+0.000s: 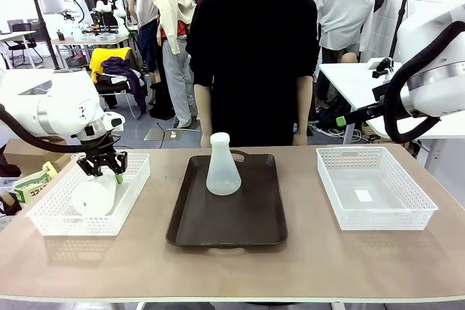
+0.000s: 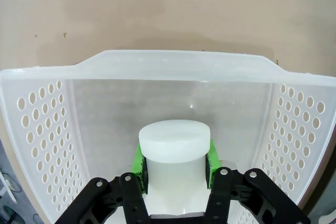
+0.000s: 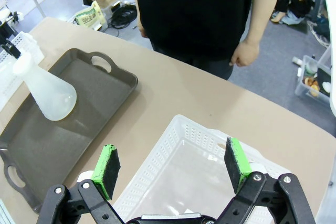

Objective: Prepare the laboratory tools.
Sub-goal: Place the picked Big flask upright in the Handle tray as directed by the person.

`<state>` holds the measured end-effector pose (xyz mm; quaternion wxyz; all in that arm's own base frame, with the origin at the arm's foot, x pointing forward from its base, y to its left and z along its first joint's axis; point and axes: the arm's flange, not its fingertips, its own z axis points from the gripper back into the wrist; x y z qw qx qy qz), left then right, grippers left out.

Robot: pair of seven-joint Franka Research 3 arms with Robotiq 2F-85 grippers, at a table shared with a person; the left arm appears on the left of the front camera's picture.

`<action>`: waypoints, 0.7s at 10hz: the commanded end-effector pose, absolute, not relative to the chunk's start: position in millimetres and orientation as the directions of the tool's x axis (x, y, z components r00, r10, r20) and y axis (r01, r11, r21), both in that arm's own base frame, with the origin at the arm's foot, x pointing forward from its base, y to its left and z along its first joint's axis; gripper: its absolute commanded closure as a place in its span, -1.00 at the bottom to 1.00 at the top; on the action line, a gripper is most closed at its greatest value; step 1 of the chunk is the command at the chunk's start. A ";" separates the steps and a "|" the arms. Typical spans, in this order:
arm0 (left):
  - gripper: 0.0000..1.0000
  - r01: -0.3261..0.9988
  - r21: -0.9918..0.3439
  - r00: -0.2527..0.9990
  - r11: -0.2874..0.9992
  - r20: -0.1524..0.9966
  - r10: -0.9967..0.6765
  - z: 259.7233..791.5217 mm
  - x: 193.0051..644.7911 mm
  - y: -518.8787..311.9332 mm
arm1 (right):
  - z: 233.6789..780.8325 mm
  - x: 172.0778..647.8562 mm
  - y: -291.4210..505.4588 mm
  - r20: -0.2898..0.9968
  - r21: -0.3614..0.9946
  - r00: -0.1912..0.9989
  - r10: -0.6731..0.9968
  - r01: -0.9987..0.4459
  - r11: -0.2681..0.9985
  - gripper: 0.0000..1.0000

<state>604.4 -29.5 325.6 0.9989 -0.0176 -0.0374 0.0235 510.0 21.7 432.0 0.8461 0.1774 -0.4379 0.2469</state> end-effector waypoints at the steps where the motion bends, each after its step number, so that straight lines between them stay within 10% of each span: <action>1: 1.00 -0.042 -0.034 0.995 0.999 0.091 0.045 325.6 604.6 -29.8 | 432.5 510.0 20.1 0.824 0.080 0.498 0.270 -0.574 0.815 -1.00; 7: 1.00 -0.042 -0.034 0.995 0.999 0.091 0.045 325.6 604.6 -29.8 | 432.5 510.0 20.1 0.824 0.080 0.498 0.270 -0.574 0.815 -1.00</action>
